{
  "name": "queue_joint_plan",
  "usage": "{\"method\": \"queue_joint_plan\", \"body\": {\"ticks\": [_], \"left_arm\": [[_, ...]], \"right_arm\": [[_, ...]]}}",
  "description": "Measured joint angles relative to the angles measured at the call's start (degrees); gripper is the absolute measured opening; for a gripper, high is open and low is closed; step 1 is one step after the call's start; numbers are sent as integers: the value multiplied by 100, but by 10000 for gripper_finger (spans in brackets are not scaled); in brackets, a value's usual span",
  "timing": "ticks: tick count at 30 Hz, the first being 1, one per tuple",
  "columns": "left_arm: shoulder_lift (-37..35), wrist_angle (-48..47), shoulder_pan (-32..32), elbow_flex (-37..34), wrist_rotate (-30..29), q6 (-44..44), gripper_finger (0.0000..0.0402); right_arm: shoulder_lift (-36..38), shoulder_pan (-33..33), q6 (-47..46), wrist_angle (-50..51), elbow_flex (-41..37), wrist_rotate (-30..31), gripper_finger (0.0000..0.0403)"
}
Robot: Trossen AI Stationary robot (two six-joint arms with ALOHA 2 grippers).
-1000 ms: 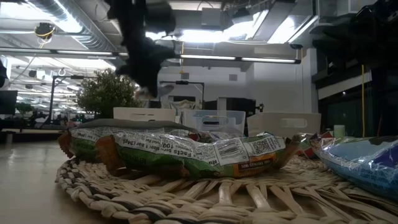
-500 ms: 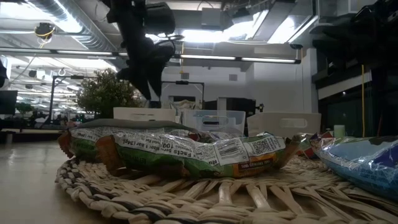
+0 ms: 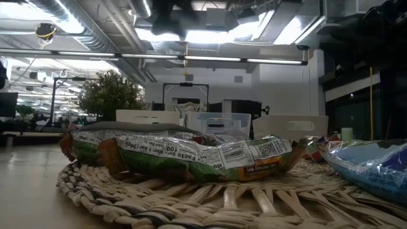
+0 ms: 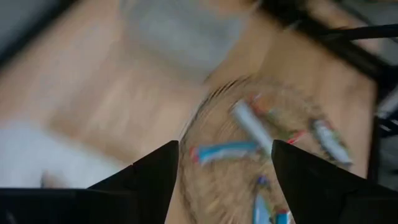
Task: Pick and place Granola Bars by type
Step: Put the red granola bar into the transparent bin
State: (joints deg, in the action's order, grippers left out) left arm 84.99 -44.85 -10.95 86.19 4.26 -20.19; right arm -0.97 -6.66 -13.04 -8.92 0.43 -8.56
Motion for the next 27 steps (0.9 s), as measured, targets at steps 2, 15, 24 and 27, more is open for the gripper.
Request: {"method": "queue_joint_plan", "body": {"ticks": [2, 15, 24, 27], "left_arm": [[-2, -5, 332, 442, -296, 376, 242], [84, 131, 1011, 1145, -865, 1445, 238], [908, 385, 721, 1601, 103, 1581, 260], [1337, -130, 709, 2047, 128, 1816, 264]], "right_arm": [[-1, -1, -1, 7, 0, -2, 160], [0, 0, 4, 18, 0, -55, 160], [-4, 1, -15, 80, 0, -55, 160], [-4, 3, -17, 110, 0, -55, 160]]}}
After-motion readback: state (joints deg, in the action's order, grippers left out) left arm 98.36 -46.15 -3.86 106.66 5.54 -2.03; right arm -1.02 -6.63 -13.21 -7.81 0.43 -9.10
